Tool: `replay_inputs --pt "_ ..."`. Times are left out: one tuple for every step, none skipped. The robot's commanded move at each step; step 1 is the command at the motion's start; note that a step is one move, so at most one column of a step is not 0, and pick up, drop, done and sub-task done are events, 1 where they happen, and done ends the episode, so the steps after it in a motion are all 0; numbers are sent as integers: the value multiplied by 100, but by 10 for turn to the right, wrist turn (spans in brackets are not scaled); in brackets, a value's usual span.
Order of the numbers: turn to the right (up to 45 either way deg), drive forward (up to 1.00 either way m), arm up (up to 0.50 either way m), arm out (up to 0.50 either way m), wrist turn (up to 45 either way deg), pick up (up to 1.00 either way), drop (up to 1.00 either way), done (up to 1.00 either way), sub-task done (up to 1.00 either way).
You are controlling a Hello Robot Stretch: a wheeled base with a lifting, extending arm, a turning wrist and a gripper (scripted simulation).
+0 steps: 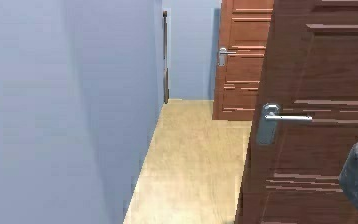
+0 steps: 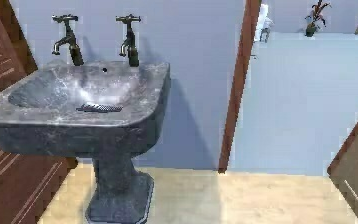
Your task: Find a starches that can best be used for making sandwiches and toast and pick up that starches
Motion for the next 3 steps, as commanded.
replay_inputs --pt "0 75 0 0 0 0 0 0 0" --pt "60 0 0 0 0 0 0 0 0" --pt "0 45 0 0 0 0 0 0 0"
